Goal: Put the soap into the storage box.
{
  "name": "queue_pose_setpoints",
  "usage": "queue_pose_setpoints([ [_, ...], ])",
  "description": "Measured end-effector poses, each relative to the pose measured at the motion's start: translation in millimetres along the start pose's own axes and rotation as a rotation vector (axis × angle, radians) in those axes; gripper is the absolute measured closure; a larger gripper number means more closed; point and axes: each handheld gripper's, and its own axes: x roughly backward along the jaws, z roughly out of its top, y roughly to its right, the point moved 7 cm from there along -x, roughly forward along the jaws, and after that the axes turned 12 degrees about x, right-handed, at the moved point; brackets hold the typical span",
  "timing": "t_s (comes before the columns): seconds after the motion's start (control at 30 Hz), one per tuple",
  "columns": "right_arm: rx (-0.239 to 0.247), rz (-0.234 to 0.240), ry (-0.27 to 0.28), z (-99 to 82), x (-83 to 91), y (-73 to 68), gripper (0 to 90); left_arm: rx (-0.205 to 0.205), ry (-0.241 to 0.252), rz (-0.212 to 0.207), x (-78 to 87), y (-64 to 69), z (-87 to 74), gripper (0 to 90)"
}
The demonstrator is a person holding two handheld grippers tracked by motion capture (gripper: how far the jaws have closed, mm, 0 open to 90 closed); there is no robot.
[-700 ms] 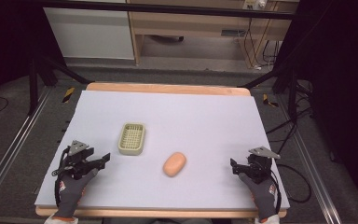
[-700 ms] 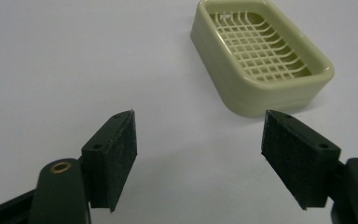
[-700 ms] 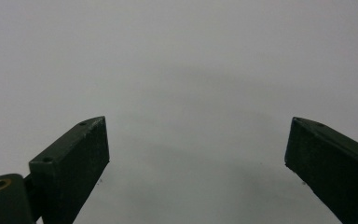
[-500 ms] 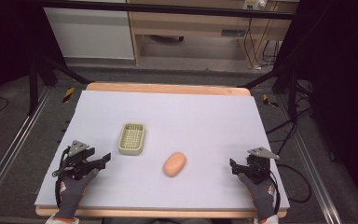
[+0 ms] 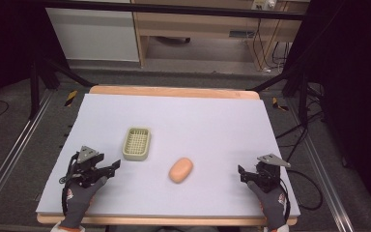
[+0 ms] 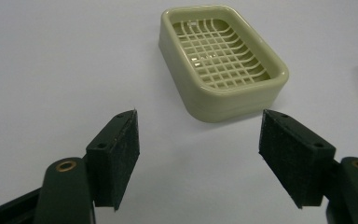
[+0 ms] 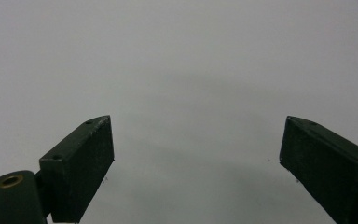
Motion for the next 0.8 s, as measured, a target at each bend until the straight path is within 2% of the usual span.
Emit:
queue_pose_setpoints([
  [0.17, 0.004, -0.002, 0.004, 0.9, 0.5, -1.0, 9.8, -0.015, -0.003, 0.0, -0.2, 7.6, 0.7, 27.6],
  [0.37, -0.003, -0.008, 0.025, 3.3, 3.0, -0.9, 9.8, -0.013, 0.001, -0.015, -1.2, 17.6, 0.9, 27.0],
  [0.4, -0.004, -0.006, 0.025, 3.2, 2.9, -0.9, 9.8, -0.025, -0.006, -0.022, -2.2, 21.2, 0.6, 26.9],
  [0.63, -0.004, -0.004, 0.017, 3.0, 2.3, -1.8, 9.8, -0.036, -0.004, -0.047, -4.9, 33.6, 2.0, 26.4],
  [0.7, -0.003, -0.003, 0.015, 2.9, 2.3, -1.9, 9.8, -0.056, -0.009, -0.053, -5.8, 38.7, 3.1, 26.2],
  [0.8, 0.003, -0.008, 0.02, 3.4, 2.7, -1.6, 9.8, -0.061, -0.008, -0.059, -6.8, 42.7, 4.2, 25.9],
])
